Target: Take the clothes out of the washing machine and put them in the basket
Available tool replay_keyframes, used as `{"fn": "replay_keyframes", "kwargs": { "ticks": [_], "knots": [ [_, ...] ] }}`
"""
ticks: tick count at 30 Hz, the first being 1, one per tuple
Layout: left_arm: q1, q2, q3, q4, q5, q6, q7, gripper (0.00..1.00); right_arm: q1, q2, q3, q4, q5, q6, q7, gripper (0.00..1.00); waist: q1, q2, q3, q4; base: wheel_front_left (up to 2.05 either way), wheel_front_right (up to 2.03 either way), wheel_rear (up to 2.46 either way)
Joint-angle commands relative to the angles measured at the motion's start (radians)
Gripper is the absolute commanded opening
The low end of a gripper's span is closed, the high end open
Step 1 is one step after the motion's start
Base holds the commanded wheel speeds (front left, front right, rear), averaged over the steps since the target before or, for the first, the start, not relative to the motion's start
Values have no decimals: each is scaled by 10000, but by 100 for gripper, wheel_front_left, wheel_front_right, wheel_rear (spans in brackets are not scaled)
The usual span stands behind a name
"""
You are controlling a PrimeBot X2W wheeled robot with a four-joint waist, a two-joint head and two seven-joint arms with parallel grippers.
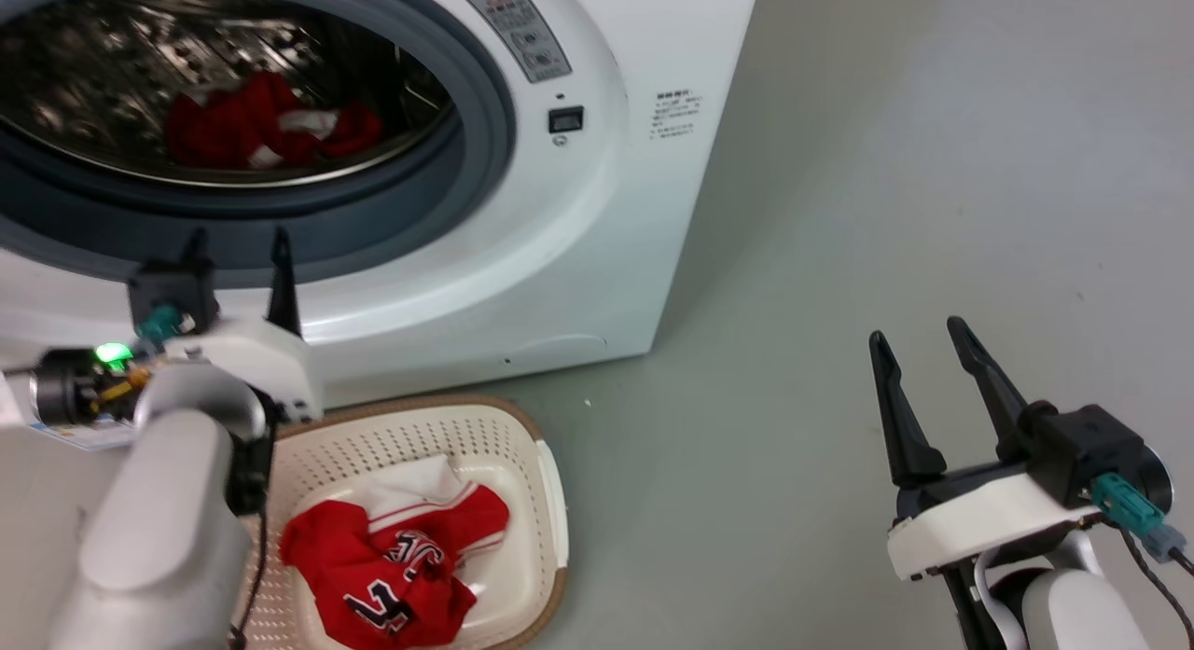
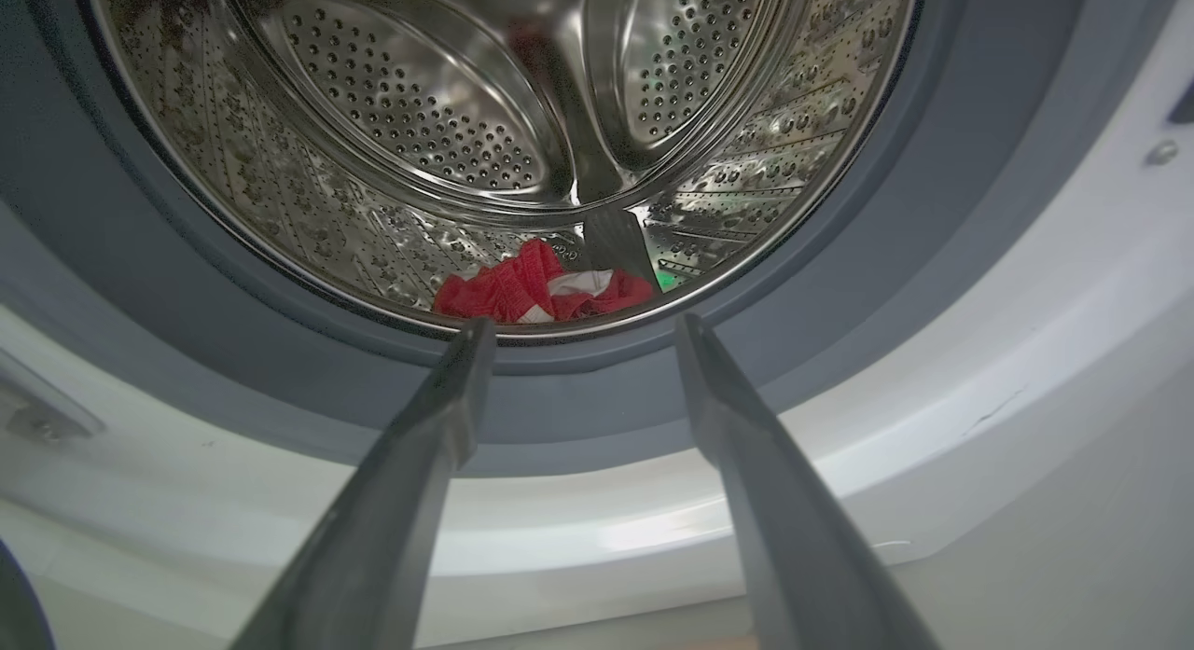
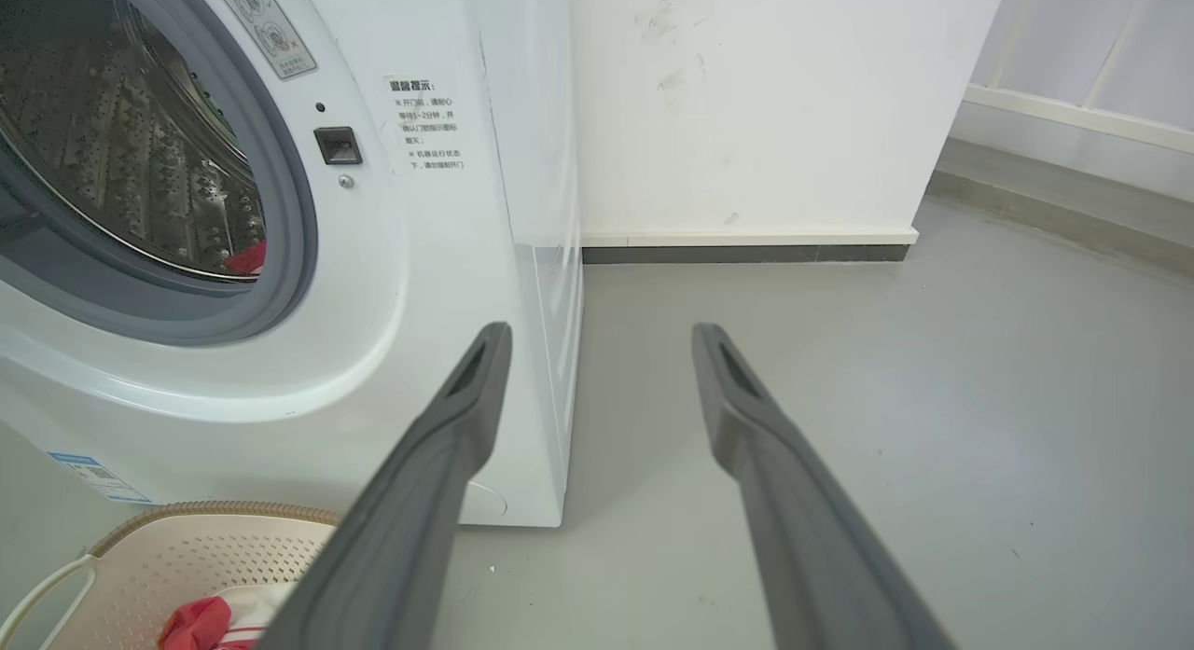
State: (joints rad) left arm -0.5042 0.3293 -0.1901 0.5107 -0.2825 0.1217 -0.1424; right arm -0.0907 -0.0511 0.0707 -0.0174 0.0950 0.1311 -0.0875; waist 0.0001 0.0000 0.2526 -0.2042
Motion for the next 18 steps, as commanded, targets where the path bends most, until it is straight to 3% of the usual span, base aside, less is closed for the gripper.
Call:
{"fn": "replay_keyframes", "kwargs": {
  "ticks": [1,10,18],
  "knots": [
    [-510,245,38,243,71,-87,208,100,-285,18,59,68,160,-7,-114,100,-1,0,801,-577,0,0,0],
    [-2844,1242,97,1523,196,-483,1136,100,-1034,20,378,643,699,-7,-829,100,-1,0,2445,-1413,0,0,0],
    [-4717,2161,-16,2597,369,-906,2169,100,-1556,19,797,1268,1156,-7,-1362,100,-1,0,3265,-2029,0,0,0]
  ]
}}
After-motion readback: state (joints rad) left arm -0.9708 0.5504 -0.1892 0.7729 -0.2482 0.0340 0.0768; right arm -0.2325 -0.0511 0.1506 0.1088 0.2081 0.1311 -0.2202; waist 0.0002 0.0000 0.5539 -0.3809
